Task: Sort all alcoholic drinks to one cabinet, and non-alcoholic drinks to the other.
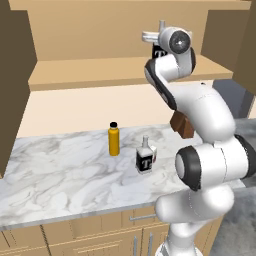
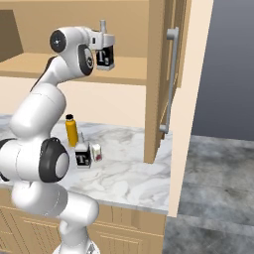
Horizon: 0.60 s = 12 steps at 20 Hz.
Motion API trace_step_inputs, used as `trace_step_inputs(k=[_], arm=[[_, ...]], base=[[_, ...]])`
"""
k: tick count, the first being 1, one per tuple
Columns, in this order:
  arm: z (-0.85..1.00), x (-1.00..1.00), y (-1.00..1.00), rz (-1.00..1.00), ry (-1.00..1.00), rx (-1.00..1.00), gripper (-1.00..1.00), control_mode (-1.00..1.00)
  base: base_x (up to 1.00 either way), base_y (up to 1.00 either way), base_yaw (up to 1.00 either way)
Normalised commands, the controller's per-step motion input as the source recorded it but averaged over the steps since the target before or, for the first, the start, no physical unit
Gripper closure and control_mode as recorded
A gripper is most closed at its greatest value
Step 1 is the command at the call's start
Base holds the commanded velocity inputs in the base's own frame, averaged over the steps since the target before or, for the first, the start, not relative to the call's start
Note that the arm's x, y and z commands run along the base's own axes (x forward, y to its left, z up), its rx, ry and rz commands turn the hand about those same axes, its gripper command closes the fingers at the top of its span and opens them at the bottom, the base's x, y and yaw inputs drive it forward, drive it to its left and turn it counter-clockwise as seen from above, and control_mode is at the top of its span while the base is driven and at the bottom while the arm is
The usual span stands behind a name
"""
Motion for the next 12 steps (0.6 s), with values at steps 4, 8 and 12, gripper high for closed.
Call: trace_step_inputs(k=[4, 8, 12], arm=[[0.00, -0.36, 0.00, 0.00, 0.02, 0.00, -1.00, -1.00], [0.00, -0.47, 0.00, 0.00, 0.06, 0.01, -1.00, -1.00], [0.00, -0.54, 0.02, -0.01, 0.10, 0.00, -1.00, -1.00]], base=[[0.00, 0.00, 0.00], [0.00, 0.00, 0.00], [0.00, 0.00, 0.00]])
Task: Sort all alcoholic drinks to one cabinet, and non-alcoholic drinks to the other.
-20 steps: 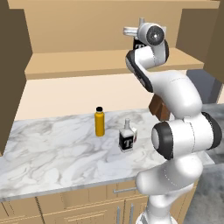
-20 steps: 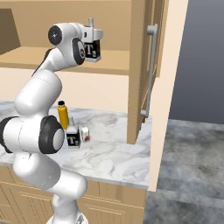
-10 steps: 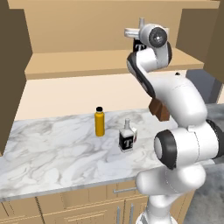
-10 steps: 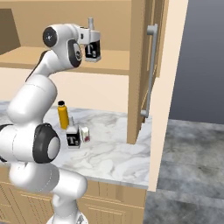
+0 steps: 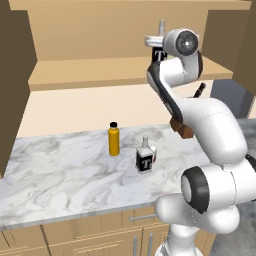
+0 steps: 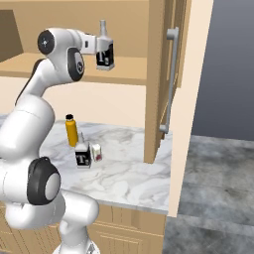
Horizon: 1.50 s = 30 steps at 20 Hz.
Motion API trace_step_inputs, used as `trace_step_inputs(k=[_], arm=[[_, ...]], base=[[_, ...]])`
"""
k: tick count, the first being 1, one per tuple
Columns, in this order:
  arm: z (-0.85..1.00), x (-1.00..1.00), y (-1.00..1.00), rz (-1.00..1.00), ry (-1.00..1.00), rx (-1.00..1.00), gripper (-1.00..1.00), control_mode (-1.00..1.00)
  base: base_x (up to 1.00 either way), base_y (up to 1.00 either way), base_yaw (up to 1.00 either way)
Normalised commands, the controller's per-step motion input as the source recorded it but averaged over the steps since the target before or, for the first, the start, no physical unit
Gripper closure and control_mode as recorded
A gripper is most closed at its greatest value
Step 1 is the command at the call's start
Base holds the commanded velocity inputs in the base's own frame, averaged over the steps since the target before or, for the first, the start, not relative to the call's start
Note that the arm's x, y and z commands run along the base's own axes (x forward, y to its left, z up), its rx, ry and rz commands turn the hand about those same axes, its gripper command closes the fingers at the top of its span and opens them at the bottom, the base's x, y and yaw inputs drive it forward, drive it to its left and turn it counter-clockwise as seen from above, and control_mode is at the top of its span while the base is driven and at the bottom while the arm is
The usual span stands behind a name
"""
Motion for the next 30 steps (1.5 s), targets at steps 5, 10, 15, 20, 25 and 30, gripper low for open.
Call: trace_step_inputs(k=[5, 10, 15, 20, 25, 30], arm=[[-0.04, -0.58, 0.03, 0.00, 0.08, 0.00, -1.00, -1.00], [-0.24, -0.59, 0.03, 0.00, 0.07, 0.00, -1.00, -1.00], [-0.38, -0.53, 0.09, 0.00, 0.05, 0.00, -1.00, -1.00], [-0.42, -0.56, 0.08, 0.00, 0.01, 0.00, -1.00, -1.00], [-0.41, -0.51, 0.09, 0.00, 0.02, 0.00, -1.00, -1.00], [-0.38, -0.41, 0.09, 0.00, 0.02, 0.00, -1.00, -1.00]], base=[[0.00, 0.00, 0.00], [0.00, 0.00, 0.00], [0.00, 0.00, 0.00], [0.00, 0.00, 0.00], [0.00, 0.00, 0.00], [0.00, 0.00, 0.00]])
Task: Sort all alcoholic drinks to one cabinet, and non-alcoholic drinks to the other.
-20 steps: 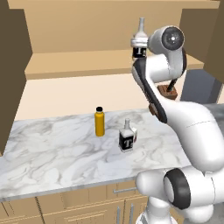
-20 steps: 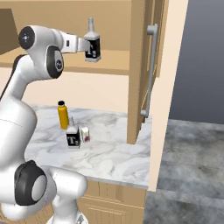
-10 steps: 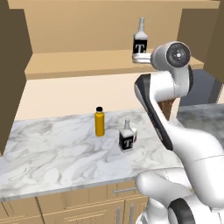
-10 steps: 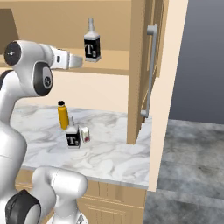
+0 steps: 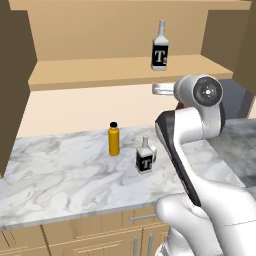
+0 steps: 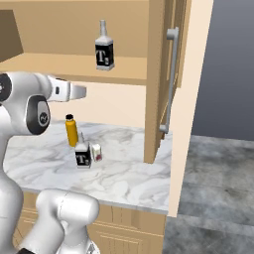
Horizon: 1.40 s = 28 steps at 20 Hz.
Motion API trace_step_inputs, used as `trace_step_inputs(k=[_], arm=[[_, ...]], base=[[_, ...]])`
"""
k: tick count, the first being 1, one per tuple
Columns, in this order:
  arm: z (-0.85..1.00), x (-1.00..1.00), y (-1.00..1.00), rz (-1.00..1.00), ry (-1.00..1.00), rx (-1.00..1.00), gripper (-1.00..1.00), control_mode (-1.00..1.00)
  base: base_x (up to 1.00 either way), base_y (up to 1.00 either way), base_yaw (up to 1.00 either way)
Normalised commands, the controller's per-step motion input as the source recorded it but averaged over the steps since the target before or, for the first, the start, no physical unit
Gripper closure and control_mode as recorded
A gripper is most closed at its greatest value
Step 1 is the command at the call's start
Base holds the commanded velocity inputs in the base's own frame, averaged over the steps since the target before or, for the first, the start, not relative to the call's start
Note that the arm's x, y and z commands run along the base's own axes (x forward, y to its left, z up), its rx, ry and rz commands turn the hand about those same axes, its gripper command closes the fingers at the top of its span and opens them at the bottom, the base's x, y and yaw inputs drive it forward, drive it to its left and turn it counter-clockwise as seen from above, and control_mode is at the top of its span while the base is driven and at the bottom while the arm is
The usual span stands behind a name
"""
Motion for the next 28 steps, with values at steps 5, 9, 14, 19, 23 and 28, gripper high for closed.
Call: trace_step_inputs(k=[5, 9, 14, 19, 23, 28], arm=[[-0.38, -0.33, 0.13, 0.00, 0.03, 0.00, -1.00, -1.00], [-0.38, -0.32, 0.17, 0.00, 0.05, 0.00, -1.00, -1.00], [-0.37, -0.32, 0.16, 0.00, 0.07, 0.00, -1.00, -1.00], [-0.40, -0.33, 0.18, 0.02, 0.08, 0.00, -1.00, -1.00], [-0.41, -0.33, 0.11, 0.02, 0.07, 0.00, -1.00, -1.00], [-0.44, -0.28, 0.11, 0.01, 0.04, -0.01, -1.00, -1.00]], base=[[0.00, 0.00, 0.00], [0.00, 0.00, 0.00], [0.00, 0.00, 0.00], [0.00, 0.00, 0.00], [0.00, 0.00, 0.00], [0.00, 0.00, 0.00]])
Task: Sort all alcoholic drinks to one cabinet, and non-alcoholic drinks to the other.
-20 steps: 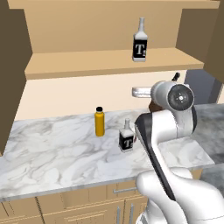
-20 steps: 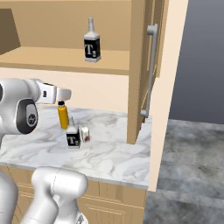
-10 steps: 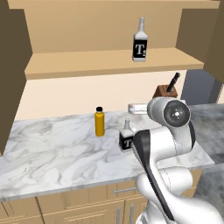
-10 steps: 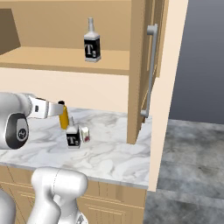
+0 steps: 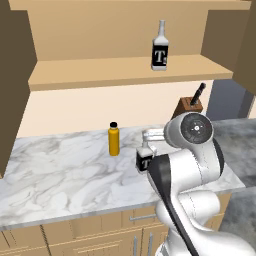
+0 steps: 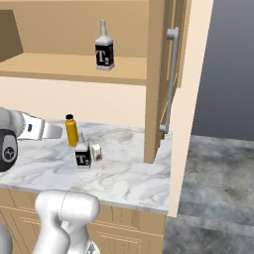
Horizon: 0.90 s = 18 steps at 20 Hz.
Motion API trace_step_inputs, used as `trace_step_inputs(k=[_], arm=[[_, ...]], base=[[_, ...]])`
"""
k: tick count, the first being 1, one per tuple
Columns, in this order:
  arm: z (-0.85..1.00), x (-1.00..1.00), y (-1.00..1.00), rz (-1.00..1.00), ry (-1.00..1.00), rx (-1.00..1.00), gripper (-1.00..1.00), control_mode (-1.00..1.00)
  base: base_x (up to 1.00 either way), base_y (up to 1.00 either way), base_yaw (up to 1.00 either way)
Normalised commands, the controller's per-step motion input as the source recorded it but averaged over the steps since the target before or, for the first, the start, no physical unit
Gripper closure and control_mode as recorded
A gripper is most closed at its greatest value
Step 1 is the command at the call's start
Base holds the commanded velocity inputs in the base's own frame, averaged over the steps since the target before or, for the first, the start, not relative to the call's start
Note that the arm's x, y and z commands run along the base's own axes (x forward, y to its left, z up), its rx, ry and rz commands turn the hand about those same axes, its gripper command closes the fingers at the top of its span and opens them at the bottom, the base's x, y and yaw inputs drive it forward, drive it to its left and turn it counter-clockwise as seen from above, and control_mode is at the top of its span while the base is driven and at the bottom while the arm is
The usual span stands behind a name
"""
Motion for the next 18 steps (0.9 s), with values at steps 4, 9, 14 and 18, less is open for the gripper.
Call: trace_step_inputs(k=[4, 9, 14, 18], arm=[[-0.51, -0.20, 0.08, 0.00, 0.00, -0.03, -1.00, -1.00], [-0.49, -0.02, 0.01, 0.00, -0.04, 0.00, -1.00, -1.00], [-0.49, 0.04, 0.03, 0.00, -0.04, 0.00, -1.00, -1.00], [-0.51, 0.12, 0.02, 0.00, -0.10, 0.00, -1.00, -1.00]], base=[[0.00, 0.00, 0.00], [0.00, 0.00, 0.00], [0.00, 0.00, 0.00], [0.00, 0.00, 0.00]])
